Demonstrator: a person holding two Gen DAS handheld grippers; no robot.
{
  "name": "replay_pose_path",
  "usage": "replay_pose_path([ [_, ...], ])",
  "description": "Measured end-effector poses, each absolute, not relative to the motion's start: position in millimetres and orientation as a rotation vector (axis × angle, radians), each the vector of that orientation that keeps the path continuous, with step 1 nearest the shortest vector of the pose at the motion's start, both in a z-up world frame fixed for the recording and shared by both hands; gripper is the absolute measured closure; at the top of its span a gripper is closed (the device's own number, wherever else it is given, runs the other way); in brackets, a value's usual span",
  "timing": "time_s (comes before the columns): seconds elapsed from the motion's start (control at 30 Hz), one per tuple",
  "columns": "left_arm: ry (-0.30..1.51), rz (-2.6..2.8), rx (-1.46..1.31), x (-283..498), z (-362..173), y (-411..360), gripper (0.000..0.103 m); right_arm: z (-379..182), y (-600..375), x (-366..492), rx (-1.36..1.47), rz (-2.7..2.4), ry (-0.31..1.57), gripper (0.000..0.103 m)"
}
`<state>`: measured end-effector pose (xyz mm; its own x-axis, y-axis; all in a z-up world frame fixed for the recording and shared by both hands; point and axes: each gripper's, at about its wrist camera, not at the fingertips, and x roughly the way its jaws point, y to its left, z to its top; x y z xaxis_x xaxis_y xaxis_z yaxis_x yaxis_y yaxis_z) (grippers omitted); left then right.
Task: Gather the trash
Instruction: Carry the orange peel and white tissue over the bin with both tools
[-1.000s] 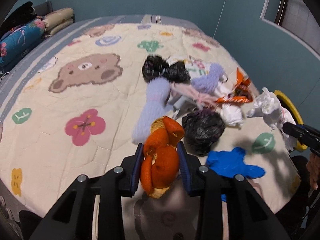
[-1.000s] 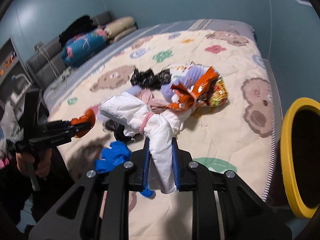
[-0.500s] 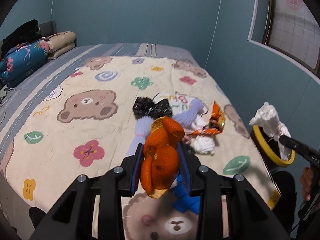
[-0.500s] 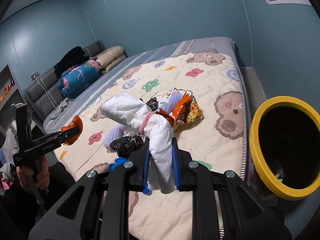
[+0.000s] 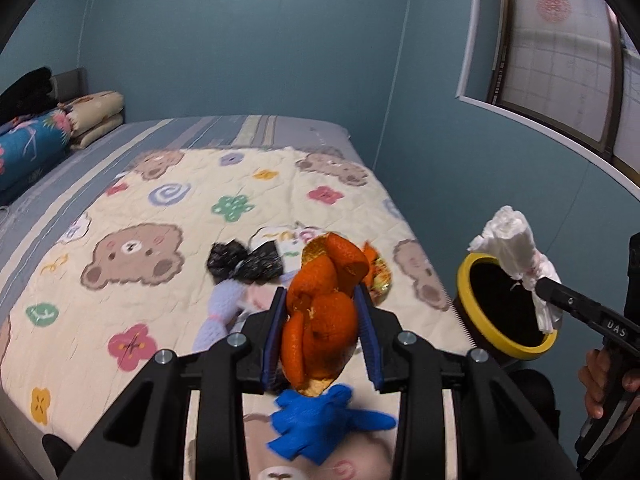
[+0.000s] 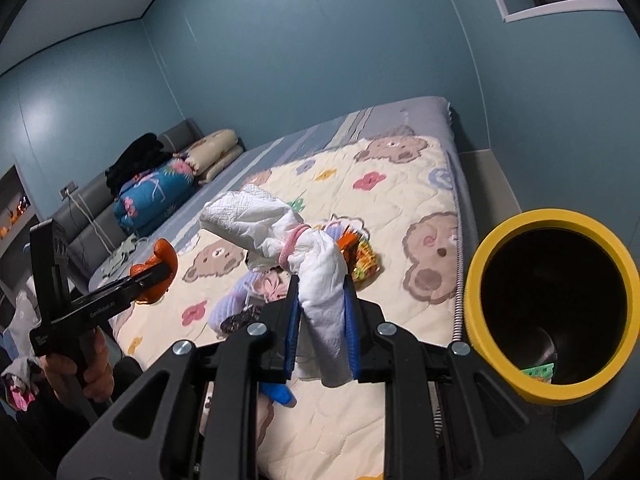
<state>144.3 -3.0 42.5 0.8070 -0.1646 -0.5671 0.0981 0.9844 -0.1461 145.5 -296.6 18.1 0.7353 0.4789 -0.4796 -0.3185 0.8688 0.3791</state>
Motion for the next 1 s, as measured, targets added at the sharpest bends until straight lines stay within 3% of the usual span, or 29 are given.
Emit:
replay_pose_path([
  [0.5,0.543,-0.291,-0.045,173,86,-92,0.071,47,-359,150,0.328,0.315,0.506,0.084],
  [1.0,0.541,-0.423,-0.034,206,88,-176,0.071,51,-428,157,0.353,0.147,0.491,0.084],
])
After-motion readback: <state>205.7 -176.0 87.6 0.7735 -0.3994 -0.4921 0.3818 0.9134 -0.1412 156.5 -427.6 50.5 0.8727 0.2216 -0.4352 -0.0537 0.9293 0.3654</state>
